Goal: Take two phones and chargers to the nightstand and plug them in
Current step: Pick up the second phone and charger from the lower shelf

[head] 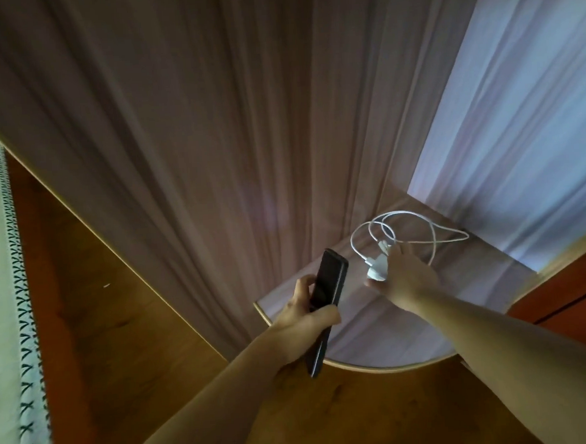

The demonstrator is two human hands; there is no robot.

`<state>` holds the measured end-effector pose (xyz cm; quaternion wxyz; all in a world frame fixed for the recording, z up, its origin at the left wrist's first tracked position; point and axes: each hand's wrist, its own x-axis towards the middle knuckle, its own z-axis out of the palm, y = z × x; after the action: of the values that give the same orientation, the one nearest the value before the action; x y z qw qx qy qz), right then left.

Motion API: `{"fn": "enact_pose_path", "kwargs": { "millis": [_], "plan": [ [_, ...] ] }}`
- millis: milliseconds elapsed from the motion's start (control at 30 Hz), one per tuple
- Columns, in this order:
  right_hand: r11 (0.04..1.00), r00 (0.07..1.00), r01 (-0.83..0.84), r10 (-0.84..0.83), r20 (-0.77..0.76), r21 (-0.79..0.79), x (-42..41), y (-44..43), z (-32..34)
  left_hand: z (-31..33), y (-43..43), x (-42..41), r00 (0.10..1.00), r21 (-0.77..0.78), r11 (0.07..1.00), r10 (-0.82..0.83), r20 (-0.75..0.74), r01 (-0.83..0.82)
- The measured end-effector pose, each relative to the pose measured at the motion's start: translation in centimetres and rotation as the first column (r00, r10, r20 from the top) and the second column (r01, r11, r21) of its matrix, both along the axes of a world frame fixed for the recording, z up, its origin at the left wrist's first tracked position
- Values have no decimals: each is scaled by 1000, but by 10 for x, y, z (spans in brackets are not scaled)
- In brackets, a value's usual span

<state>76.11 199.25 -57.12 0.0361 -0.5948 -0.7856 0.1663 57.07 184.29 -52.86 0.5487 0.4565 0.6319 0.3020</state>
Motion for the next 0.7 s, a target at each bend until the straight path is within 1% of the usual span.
{"fn": "enact_pose_path", "kwargs": {
  "millis": [100, 133, 200, 233, 300, 367, 400, 467, 600, 700],
  "plan": [
    [999, 996, 12, -8, 84, -47, -6, 8, -16, -1, -1, 0, 989, -99, 993, 69, 128, -57],
    [998, 997, 22, -17, 75, -64, -7, 11, -19, -1, -1, 0, 982, -118, 990, 93, 164, -74],
    [997, 999, 50, -50, 9, -53, -8, 13, -21, 0, -3, 0, 964, -139, 985, 132, 232, -101],
    [998, 999, 54, -54, -5, -35, -6, 12, -20, 3, -5, 0, 947, -156, 980, 162, 277, -123],
    [999, 999, 44, -44, 8, -2, -2, 8, -13, 9, -8, 0, 885, -222, 962, 239, 400, -159],
    [999, 999, 40, -39, -24, 16, 3, 0, 2, 19, -12, 0, 828, -279, 949, 272, 490, -146],
    [999, 998, 33, -32, -47, 15, 6, -3, 13, 27, -12, 1, 821, -289, 948, 267, 504, -131],
    [1000, 997, 13, -11, -76, 19, 11, -9, 41, 44, -12, 2, 836, -284, 952, 245, 491, -112],
    [1000, 992, 1, 1, -129, 21, 20, -25, 118, 88, -15, 5, 857, -232, 965, 223, 464, -125],
    [999, 982, 43, -45, -184, -12, 26, -44, 175, 126, -22, 0, 881, -201, 968, 222, 417, -149]
  ]
}}
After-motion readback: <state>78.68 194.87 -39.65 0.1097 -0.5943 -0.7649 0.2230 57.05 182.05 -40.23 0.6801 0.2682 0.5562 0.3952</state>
